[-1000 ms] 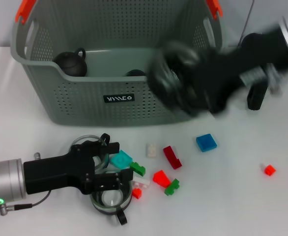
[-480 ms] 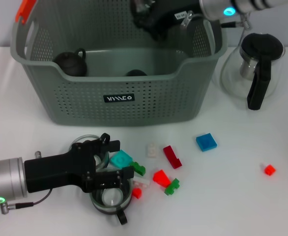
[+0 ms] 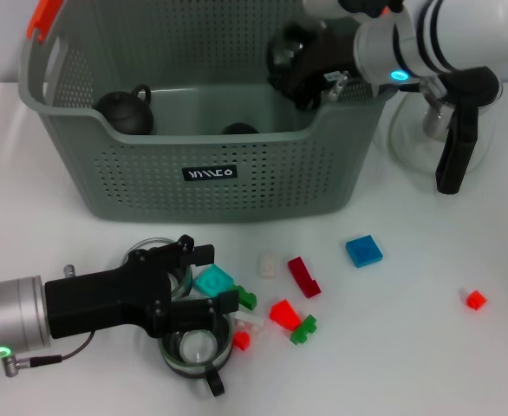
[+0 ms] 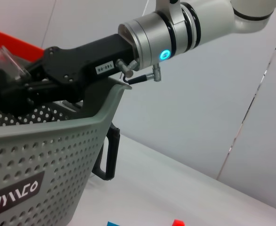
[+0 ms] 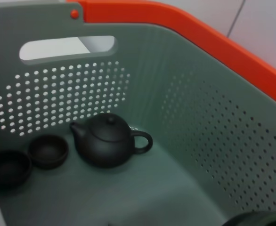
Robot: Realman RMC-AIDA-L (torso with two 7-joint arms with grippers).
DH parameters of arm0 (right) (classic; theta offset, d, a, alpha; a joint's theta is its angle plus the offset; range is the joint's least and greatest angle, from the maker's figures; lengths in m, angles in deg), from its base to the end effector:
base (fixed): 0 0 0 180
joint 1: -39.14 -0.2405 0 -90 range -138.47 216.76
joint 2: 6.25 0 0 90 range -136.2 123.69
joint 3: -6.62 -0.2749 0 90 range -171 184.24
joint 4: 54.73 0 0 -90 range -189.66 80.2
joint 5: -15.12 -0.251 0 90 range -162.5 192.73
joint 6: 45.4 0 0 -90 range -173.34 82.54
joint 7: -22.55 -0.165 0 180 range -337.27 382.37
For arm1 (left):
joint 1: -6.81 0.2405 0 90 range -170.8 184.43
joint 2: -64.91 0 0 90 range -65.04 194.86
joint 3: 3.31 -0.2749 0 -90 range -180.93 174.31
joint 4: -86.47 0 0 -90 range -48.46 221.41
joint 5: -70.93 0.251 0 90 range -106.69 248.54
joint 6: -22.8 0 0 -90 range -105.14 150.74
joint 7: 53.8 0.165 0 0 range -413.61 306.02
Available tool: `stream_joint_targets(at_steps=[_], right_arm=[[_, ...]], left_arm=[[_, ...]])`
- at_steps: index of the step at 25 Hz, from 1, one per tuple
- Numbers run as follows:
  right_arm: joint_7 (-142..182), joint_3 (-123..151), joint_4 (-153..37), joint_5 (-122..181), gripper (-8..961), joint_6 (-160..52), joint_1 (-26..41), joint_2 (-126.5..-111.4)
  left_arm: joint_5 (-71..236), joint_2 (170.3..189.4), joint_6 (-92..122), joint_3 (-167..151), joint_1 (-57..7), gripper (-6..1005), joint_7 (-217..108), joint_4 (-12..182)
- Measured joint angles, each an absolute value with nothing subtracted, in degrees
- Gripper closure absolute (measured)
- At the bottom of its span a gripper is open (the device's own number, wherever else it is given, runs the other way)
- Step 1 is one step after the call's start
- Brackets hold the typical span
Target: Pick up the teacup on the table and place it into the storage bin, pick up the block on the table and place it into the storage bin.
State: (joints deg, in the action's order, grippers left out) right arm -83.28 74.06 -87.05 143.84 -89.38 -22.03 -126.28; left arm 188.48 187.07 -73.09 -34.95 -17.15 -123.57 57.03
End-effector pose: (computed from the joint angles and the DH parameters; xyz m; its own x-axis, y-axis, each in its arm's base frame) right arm 0.1130 0.5390 -0.0985 0.9802 -0.1836 -0.0737 -0.1946 -0.8285 -0.5251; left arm -0.3216 0.3066 -0.0635 0.6816 0.3992 0.6132 0.5199 -0.8539 -0.0221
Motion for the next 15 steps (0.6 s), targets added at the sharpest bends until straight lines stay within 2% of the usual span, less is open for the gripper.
stream_joint_targets(at_steps=[5, 15], right_arm=[[-83.3, 73.5, -87.4, 143.8, 839, -89.1, -20.8, -126.19], [-85.8, 73.5, -94.4, 143.8, 365, -92.1, -17.9, -126.06]], left_arm=[[188.5, 187.16, -73.0, -35.0, -16.8, 132, -123.6, 57.0], [188.5, 187.17, -73.4, -35.0, -16.7, 133, -123.9, 57.0]])
